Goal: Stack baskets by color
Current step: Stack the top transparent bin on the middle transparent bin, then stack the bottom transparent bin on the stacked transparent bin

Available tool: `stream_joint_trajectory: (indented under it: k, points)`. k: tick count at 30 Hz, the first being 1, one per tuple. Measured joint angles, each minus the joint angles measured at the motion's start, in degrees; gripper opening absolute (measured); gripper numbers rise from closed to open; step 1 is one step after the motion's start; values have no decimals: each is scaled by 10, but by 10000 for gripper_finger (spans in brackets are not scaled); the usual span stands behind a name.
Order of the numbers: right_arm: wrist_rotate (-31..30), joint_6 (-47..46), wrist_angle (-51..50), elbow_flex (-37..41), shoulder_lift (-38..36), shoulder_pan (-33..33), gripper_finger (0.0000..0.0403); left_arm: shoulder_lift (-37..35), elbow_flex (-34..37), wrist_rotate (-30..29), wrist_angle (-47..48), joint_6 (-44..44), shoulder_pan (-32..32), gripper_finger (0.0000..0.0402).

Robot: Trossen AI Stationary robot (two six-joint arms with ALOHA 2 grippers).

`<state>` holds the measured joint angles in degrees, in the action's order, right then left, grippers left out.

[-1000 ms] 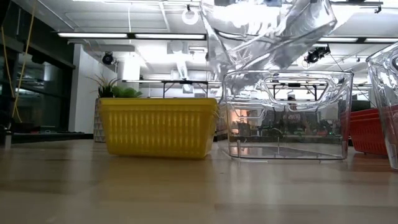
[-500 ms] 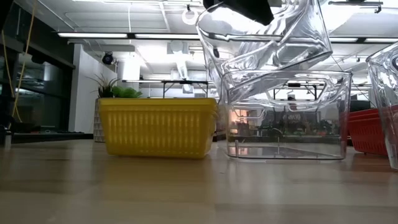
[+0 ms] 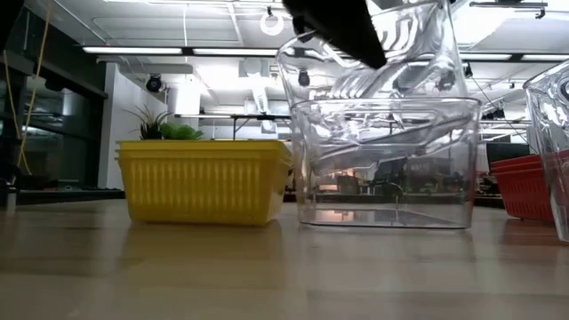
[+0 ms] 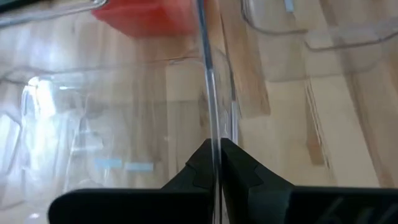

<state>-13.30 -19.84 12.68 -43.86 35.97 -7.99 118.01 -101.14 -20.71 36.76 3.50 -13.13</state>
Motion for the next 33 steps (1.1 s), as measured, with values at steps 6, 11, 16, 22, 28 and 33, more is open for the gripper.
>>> stream_joint_trajectory:
  k: [6, 11, 16, 22, 28, 33]
  points:
    - [0, -1, 0, 0, 0, 0, 231, 2, -1, 8, -2, -17, 0, 2]
    - [0, -2, -1, 0, 0, 0, 231, 2, -1, -7, -1, -43, 0, 22]
    - [0, -2, -2, 0, 0, 0, 231, 2, -1, -14, -3, -44, 2, 71]
    - [0, -2, -2, 0, 0, 0, 231, 2, -22, 9, 14, -32, 9, 139]
    - [0, -7, -2, 0, 0, 0, 231, 2, -112, 66, 92, -43, 29, 183]
    - [5, -9, -5, 0, 0, 0, 231, -16, -186, 104, 176, -46, 59, 192]
